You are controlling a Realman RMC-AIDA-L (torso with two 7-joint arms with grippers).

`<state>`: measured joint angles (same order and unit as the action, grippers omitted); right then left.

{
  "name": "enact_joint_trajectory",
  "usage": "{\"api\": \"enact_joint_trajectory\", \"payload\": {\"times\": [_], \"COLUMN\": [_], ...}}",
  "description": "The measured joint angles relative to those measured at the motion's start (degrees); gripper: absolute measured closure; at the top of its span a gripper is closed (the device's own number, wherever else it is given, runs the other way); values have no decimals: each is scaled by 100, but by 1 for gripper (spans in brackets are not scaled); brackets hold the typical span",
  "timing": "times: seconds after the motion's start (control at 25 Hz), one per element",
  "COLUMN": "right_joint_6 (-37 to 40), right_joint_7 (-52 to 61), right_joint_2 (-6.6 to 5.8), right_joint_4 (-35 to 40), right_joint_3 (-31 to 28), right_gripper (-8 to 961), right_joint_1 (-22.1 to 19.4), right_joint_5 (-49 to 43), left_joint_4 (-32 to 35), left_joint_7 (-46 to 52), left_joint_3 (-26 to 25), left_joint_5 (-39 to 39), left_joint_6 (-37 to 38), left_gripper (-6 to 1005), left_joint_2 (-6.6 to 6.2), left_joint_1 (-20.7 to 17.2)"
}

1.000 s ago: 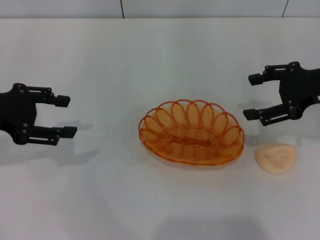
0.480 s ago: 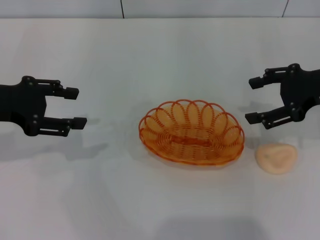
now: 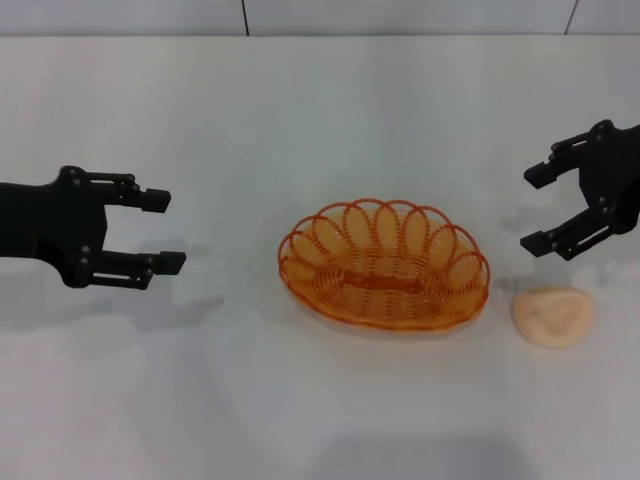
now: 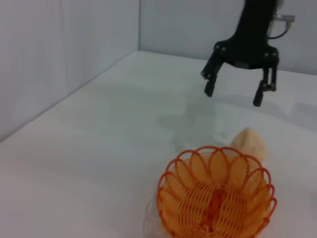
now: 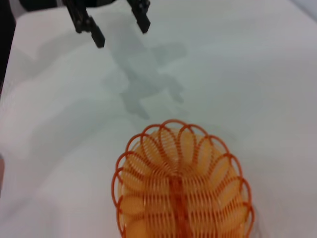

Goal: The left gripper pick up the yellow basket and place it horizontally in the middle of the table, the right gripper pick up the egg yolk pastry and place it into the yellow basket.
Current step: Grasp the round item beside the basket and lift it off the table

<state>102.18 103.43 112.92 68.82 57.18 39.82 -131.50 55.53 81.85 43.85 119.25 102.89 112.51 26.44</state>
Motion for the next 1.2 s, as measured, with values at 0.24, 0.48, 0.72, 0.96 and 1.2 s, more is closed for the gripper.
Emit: {"api": "enact_joint_trajectory", "payload": {"times": [0.24,0.48,0.72,0.96,1.2], "right_joint_6": [51,47,-22,-25,-254], "right_joint_7": [246,463,656,658,604], "right_joint_2": [36,163,218,211,218], "right_joint_4": [-32,-40,-127,-323,-493], "right_joint_3": [78,208,582,657,928], "right_gripper": [84,85,85,84,85], "right_joint_1": [92,164,169,131,25], "right_joint_5": [-260,-678,-1088,-1235,-1312], "left_joint_4": [37,-12,-79,-81,-69], "left_joint_7": [-514,-1065,-1138,-1087,-1027], "left_joint_3": [-1,9,14,-7,-11], "left_joint_5": [-11,-11,14,-1,-7], "left_joint_6": [-214,-298,-303,-307,-305], "left_gripper": [261,261,262,263,263], "left_joint_2": [310,451,465,410,395], "left_joint_1": [-195,-516,-586,-590,-542]}}
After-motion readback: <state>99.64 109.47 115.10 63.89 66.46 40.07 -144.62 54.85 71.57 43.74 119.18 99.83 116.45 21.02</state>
